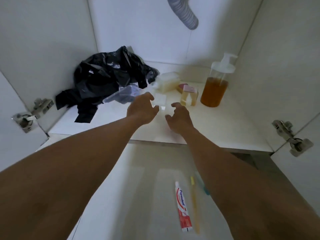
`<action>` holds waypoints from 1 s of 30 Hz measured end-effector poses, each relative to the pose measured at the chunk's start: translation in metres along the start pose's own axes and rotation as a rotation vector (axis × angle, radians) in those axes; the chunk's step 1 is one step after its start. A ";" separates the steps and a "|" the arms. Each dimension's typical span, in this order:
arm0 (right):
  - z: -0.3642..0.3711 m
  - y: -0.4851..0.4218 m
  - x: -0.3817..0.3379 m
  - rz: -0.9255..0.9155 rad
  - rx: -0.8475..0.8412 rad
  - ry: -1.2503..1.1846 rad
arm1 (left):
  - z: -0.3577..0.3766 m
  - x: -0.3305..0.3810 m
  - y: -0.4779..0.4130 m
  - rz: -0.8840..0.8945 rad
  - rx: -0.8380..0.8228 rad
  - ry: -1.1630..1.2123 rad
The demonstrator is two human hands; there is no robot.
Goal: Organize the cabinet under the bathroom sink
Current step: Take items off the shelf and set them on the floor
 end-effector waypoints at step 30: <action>-0.047 -0.001 0.043 0.029 0.369 -0.060 | 0.023 0.016 -0.003 -0.165 0.037 0.164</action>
Point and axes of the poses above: each hand's wrist, its own y-axis away from the middle knuckle, its own z-axis out of the palm, x = y × z, the point moved 8 cm from there along -y, towards the middle knuckle, and after that the axes turned 2 degrees about -z, right-handed, at the moved point
